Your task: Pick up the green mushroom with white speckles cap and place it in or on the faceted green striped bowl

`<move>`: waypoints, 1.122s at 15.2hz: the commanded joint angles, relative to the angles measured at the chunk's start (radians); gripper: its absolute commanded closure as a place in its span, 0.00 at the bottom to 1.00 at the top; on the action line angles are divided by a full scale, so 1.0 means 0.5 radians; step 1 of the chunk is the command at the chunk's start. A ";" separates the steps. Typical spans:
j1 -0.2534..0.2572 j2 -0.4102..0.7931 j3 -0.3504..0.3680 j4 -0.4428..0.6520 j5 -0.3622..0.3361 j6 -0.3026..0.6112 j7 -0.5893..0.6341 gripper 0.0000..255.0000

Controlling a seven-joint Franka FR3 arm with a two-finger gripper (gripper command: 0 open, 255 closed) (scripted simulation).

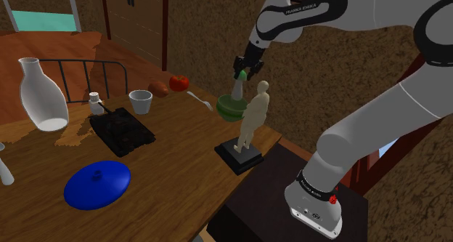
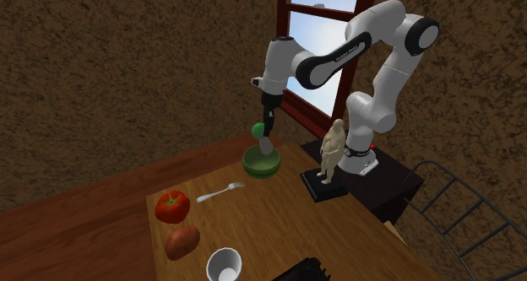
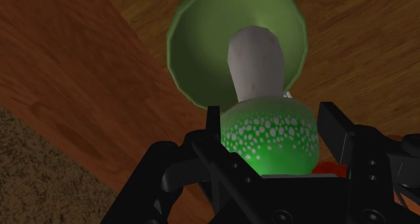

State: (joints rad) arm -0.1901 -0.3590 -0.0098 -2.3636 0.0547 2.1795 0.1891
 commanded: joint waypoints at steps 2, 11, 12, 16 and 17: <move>0.002 0.024 0.001 -0.059 0.004 0.084 -0.003 1.00; 0.003 0.060 0.001 -0.128 0.008 0.190 -0.010 1.00; 0.003 0.060 0.001 -0.128 0.008 0.190 -0.010 1.00; 0.003 0.060 0.001 -0.128 0.008 0.190 -0.010 0.00; 0.003 0.060 0.001 -0.128 0.008 0.190 -0.010 0.00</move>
State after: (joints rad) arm -0.1884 -0.3287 -0.0095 -2.4274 0.0589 2.2745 0.1841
